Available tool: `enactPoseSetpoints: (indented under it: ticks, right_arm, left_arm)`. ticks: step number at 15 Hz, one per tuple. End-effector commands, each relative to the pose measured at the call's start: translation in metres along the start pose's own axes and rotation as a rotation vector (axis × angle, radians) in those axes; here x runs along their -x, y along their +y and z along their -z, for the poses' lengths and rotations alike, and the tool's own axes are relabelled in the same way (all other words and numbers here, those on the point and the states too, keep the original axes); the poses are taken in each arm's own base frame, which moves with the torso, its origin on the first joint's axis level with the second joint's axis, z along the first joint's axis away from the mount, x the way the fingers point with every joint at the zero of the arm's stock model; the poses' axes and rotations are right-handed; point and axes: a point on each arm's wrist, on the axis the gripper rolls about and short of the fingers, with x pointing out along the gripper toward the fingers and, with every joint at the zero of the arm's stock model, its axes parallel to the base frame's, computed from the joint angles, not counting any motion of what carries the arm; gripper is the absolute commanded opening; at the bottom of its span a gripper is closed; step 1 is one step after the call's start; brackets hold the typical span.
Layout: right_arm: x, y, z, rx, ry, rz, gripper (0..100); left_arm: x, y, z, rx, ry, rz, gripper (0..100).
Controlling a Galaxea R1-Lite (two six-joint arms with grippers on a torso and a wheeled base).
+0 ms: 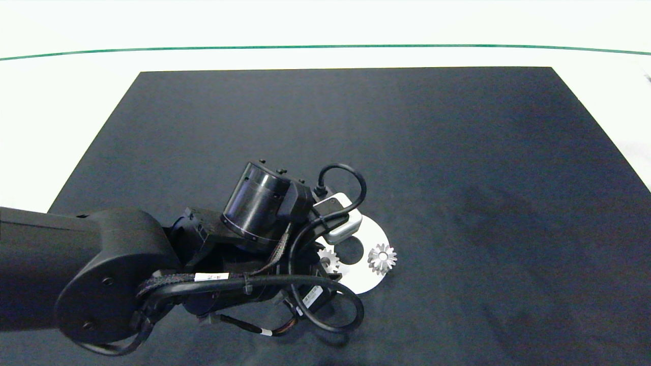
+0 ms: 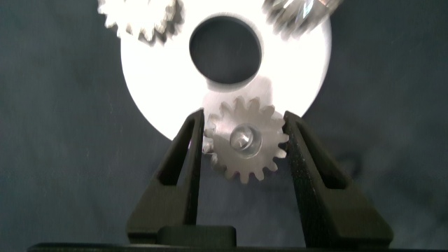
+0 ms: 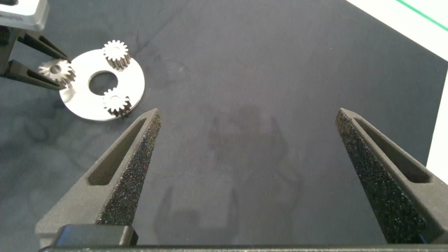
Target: Install three planetary gears onto the carrier pins
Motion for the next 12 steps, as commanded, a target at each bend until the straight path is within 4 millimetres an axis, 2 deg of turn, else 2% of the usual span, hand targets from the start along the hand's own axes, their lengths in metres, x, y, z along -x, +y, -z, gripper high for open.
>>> enactPoseSetpoints:
  ticks: [1,7,8,12]
  right_arm:
    - [-0.0008,0.0004,0.0002,0.004,0.004,0.0,100]
    - [0.0001,0.0,0.0002,0.003,0.002,0.002,100]
    - [0.0001,0.0,0.0002,0.003,0.002,0.002,100]
    - [0.0001,0.0,0.0002,0.003,0.002,0.002,100]
  left_arm:
    - [0.0021,0.0001,0.0019,0.0,-0.002,-0.002,19]
    - [0.0043,0.0006,0.0011,0.012,-0.007,-0.003,19]
    - [0.0043,0.0007,0.001,0.016,-0.008,-0.004,100]
    - [0.0046,0.0006,0.0,0.017,-0.011,-0.004,100]
